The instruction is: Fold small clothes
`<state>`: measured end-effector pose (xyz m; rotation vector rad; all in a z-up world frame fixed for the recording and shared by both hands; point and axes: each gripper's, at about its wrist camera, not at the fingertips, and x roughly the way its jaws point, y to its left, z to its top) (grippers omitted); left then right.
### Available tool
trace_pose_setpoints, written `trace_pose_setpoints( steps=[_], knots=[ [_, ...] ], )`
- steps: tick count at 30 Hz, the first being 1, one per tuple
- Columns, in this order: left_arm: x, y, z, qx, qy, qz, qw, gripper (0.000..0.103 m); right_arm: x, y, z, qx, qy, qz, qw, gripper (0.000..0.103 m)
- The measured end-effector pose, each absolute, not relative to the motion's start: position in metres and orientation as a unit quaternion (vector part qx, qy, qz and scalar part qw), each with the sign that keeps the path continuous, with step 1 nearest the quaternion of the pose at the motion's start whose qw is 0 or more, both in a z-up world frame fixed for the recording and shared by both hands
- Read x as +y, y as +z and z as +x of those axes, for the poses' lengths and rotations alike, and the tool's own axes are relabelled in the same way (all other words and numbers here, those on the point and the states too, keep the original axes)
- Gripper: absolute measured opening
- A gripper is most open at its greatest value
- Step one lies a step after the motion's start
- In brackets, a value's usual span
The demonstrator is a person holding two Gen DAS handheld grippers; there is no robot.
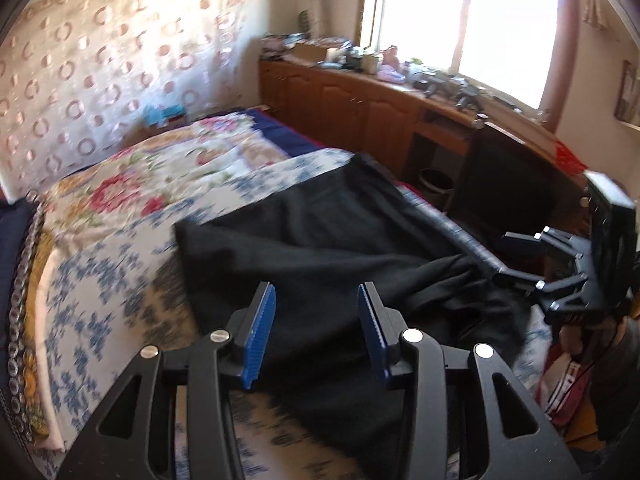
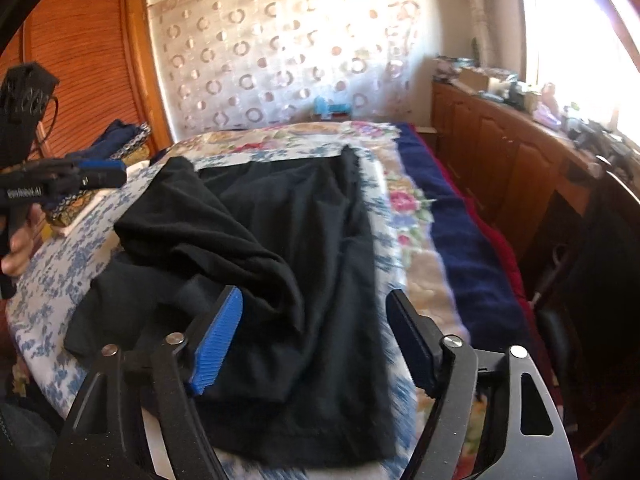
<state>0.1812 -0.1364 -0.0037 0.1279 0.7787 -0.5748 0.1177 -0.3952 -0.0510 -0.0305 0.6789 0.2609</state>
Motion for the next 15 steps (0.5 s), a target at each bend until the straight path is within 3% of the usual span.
trace_pose_setpoints(
  steps=[4,11,13,15],
  knots=[
    [-0.113,-0.022,0.184,0.384,-0.261,0.069,0.883,0.042,-0.373,-0.055,0.14,0.349,0.153,-0.031,0.924,0.067],
    [-0.077,-0.053,0.2,0.402,-0.25,0.075,0.878,0.042,-0.349,-0.07,0.167,0.401,0.153,-0.066,0.901,0.066],
    [-0.07,-0.058,0.204,0.402,-0.252,0.067,0.878,0.042,-0.346,-0.073,0.167,0.412,0.156,-0.069,0.895,0.059],
    [-0.065,-0.059,0.207,0.395,-0.255,0.061,0.88,0.042,-0.343,-0.076,0.166,0.421,0.152,-0.072,0.891,0.038]
  ],
)
